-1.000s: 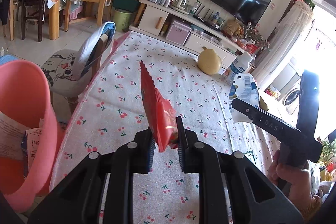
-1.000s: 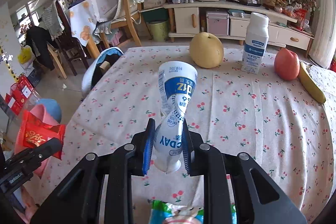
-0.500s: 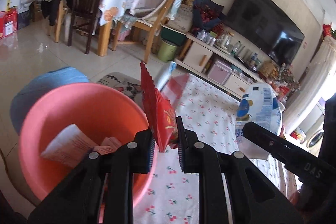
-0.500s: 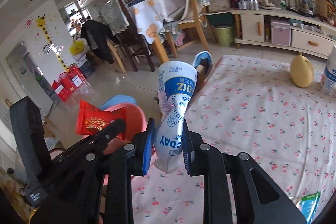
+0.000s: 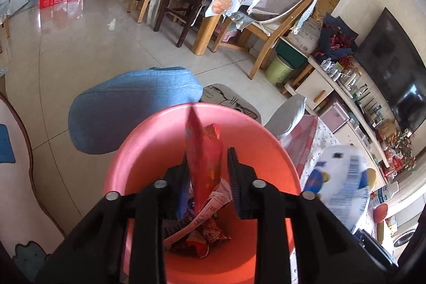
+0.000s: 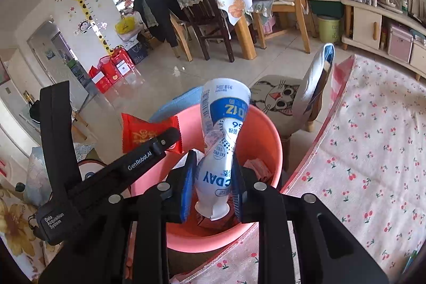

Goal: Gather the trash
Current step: 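Open the left tool over the bucket while the right tool drops the pouch, then move both open tools back over the table toward the remaining packets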

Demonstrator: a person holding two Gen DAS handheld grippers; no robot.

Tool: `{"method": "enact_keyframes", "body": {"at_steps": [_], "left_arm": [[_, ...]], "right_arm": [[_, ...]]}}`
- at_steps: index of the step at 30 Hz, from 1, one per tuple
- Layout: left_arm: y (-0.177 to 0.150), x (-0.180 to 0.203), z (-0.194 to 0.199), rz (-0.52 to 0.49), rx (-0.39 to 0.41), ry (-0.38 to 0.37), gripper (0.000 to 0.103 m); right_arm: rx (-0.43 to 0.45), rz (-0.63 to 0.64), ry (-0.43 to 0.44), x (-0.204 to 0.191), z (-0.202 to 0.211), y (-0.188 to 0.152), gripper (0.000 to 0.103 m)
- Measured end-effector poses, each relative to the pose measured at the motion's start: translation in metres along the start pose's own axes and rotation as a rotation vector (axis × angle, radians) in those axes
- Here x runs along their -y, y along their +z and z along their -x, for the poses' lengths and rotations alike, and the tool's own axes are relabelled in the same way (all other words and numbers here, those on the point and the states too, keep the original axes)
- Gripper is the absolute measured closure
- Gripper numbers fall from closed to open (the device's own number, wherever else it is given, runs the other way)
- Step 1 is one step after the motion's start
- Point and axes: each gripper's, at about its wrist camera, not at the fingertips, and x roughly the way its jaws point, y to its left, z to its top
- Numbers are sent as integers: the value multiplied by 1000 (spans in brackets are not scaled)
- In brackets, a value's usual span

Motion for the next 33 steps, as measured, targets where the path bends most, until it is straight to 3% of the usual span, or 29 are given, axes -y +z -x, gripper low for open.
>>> {"method": "enact_keyframes", "body": {"at_steps": [2,4,6,7,12,16,22,28,33], "left_arm": [[2,-4,-3,10,-3,24,51],[3,-3,-2,2,22,33,41],[1,0,0,-24,47,39,32],[0,3,2,-38,63,38,31],[-8,23,11,-103,125,-37,21],[-20,46,23,-180,185,-137,17],[-40,74,32,-240,227,-226,13],[-58,91,40,-280,180,-244,13],[-76,104,58,-336,197,-268,13]], "right_arm": [[-9,-24,-7,7,0,-6,66],[18,-53,-17,17,13,-11,43],[48,-81,-21,27,31,-17,37],[65,-93,-37,32,40,-21,28],[116,-113,-110,48,84,-45,16],[130,-102,-159,53,109,-68,16],[169,-76,-208,56,141,-103,16],[203,-85,-240,66,168,-132,15],[228,-97,-273,80,188,-149,14]]}}
